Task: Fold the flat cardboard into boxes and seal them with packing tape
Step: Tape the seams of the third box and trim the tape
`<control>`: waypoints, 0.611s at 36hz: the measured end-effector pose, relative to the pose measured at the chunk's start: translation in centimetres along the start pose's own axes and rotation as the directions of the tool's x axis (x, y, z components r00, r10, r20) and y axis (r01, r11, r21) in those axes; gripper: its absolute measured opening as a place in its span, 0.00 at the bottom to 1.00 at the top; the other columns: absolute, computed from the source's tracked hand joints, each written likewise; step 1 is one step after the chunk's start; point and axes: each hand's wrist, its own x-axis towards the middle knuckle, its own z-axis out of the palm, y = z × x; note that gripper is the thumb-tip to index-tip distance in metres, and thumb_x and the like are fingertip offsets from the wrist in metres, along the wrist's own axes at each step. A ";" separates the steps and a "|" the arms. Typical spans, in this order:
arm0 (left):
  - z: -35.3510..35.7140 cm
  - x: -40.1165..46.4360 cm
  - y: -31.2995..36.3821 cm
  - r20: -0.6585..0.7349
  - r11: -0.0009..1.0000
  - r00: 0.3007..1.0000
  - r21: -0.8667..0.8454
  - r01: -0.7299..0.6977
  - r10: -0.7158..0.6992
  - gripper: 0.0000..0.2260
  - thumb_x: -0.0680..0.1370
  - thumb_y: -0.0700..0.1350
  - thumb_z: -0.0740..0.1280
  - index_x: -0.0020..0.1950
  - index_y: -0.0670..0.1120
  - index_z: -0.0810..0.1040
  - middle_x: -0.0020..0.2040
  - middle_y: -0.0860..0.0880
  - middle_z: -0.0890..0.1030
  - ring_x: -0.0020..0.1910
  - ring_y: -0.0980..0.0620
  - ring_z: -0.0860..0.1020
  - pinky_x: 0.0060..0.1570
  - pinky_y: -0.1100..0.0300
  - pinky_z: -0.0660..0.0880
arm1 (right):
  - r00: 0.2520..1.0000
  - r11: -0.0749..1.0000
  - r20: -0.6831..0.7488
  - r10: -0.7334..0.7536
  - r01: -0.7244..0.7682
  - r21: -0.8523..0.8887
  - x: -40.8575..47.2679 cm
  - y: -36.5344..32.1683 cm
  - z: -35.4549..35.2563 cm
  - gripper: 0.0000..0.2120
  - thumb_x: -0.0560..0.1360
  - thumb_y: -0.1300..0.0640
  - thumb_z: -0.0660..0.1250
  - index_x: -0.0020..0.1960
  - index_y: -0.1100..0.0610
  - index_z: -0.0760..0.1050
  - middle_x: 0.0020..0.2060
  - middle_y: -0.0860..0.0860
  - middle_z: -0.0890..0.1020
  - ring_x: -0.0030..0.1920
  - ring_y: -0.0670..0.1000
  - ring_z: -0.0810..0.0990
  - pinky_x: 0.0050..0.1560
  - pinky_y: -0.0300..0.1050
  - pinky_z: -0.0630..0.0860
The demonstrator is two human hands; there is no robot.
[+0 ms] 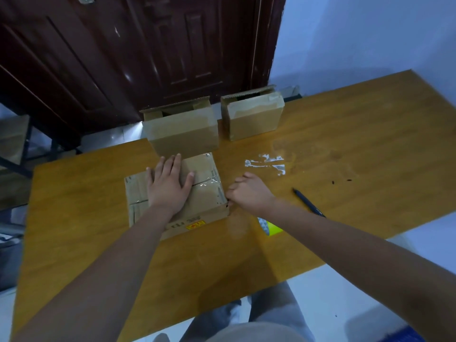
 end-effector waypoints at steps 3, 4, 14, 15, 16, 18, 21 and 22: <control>0.1 0.0 -0.1 -0.007 1.000 1.000 -0.004 -0.003 0.003 0.28 0.80 0.60 0.49 0.78 0.50 0.51 0.77 0.51 0.56 0.77 0.51 0.48 0.73 0.46 0.40 | 0.997 0.992 -0.008 -0.080 0.079 -0.103 0.3 0.3 -0.1 0.16 0.48 0.48 0.82 0.25 0.49 0.75 0.23 0.43 0.74 0.29 0.46 0.75 0.34 0.38 0.67; 0.1 0.0 -0.1 -0.006 1.000 1.000 -0.002 -0.004 0.004 0.28 0.80 0.60 0.49 0.78 0.50 0.51 0.77 0.51 0.56 0.77 0.51 0.48 0.73 0.46 0.40 | 0.994 0.985 -0.019 -0.103 0.100 -0.139 0.3 0.4 0.0 0.15 0.49 0.50 0.82 0.26 0.49 0.75 0.24 0.43 0.75 0.29 0.47 0.75 0.36 0.40 0.66; 0.2 -0.1 -0.1 -0.001 1.000 1.000 0.024 -0.007 0.007 0.29 0.80 0.61 0.46 0.78 0.50 0.49 0.77 0.52 0.55 0.77 0.51 0.47 0.74 0.45 0.41 | 0.967 0.984 -0.208 -0.146 0.120 -0.130 0.3 0.6 1.1 0.10 0.61 0.55 0.77 0.34 0.57 0.76 0.31 0.51 0.76 0.30 0.52 0.78 0.37 0.44 0.62; 0.2 0.0 -0.1 0.000 1.000 1.000 0.021 -0.007 0.007 0.29 0.80 0.61 0.46 0.78 0.50 0.49 0.77 0.52 0.55 0.77 0.51 0.47 0.74 0.45 0.41 | 0.966 0.982 -0.202 -0.161 0.135 -0.135 0.5 0.8 0.9 0.11 0.61 0.53 0.77 0.33 0.56 0.77 0.30 0.50 0.76 0.30 0.52 0.78 0.37 0.44 0.59; 0.3 0.0 -0.1 0.001 1.000 1.000 0.018 -0.005 0.005 0.29 0.80 0.61 0.47 0.78 0.50 0.49 0.77 0.52 0.55 0.77 0.51 0.47 0.74 0.45 0.41 | 0.968 0.979 -0.185 -0.172 0.146 -0.143 0.7 1.0 0.6 0.12 0.60 0.51 0.79 0.32 0.54 0.77 0.30 0.49 0.76 0.30 0.51 0.77 0.37 0.44 0.57; 0.2 0.0 -0.1 0.000 1.000 1.000 0.013 -0.004 0.004 0.29 0.80 0.61 0.47 0.78 0.50 0.49 0.77 0.52 0.56 0.77 0.51 0.47 0.73 0.46 0.40 | 0.967 0.975 -0.165 -0.195 0.172 -0.143 1.0 1.1 0.2 0.13 0.57 0.49 0.81 0.31 0.52 0.78 0.30 0.47 0.77 0.31 0.49 0.78 0.37 0.43 0.56; 0.2 0.0 -0.2 -0.003 1.000 1.000 0.005 -0.007 0.007 0.29 0.80 0.61 0.47 0.78 0.50 0.49 0.77 0.52 0.56 0.77 0.50 0.47 0.73 0.46 0.40 | 0.957 0.973 -0.186 -0.221 0.203 -0.108 1.1 1.3 0.3 0.13 0.55 0.48 0.81 0.31 0.51 0.79 0.30 0.46 0.77 0.30 0.49 0.78 0.36 0.41 0.57; 0.2 0.0 -0.2 -0.004 1.000 1.000 0.002 -0.008 0.008 0.29 0.80 0.61 0.47 0.78 0.50 0.49 0.77 0.52 0.56 0.77 0.50 0.47 0.73 0.46 0.40 | 0.956 0.974 -0.191 -0.221 0.206 -0.100 1.1 1.3 0.3 0.13 0.55 0.48 0.81 0.31 0.50 0.79 0.29 0.46 0.77 0.30 0.48 0.78 0.37 0.40 0.59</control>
